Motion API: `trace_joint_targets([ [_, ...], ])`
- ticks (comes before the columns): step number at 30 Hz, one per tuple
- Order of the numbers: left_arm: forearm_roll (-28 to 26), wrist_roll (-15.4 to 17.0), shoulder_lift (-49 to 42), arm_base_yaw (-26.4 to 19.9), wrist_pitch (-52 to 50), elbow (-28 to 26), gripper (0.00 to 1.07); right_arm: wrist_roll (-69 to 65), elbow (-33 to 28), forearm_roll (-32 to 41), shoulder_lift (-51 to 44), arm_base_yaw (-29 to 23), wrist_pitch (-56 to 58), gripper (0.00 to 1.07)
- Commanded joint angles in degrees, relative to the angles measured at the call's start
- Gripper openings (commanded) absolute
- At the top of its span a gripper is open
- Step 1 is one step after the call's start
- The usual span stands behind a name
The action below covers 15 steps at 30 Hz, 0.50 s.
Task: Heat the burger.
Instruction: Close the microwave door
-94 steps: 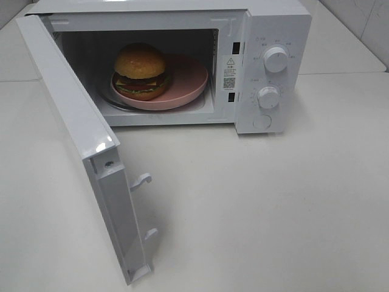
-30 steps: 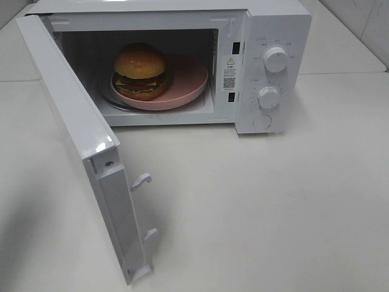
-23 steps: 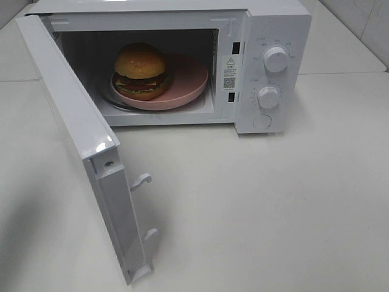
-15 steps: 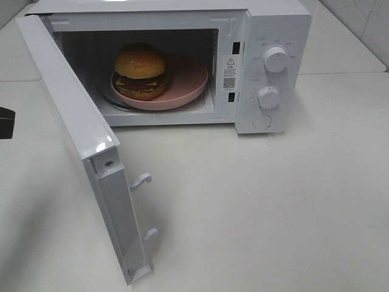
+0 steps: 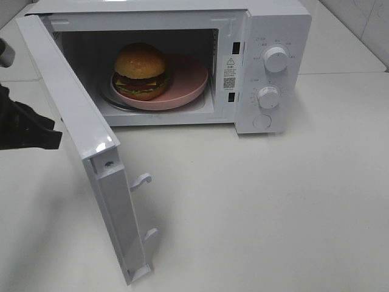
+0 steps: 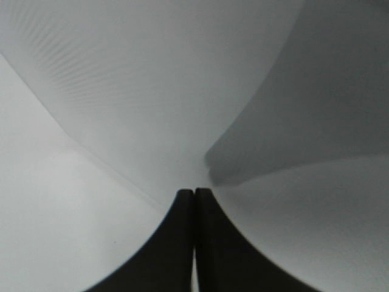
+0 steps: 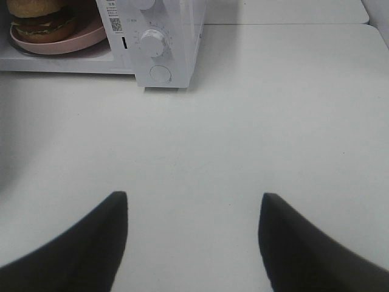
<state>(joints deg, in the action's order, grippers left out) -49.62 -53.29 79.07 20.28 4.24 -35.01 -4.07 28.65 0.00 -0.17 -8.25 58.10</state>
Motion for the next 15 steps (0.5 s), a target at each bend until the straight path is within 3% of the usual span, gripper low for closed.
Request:
trace_joint_targets([
  [1, -0.46, 0.17, 1.55, 1.38, -0.8, -1.95, 0.0, 0.52, -0.11, 0.0, -1.55, 0.17, -0.63, 0.59],
  [15, -0.46, 0.17, 11.69, 6.88, -1.15, -12.43, 0.0, 0.52, -0.11, 0.0, -1.55, 0.17, -0.63, 0.59],
])
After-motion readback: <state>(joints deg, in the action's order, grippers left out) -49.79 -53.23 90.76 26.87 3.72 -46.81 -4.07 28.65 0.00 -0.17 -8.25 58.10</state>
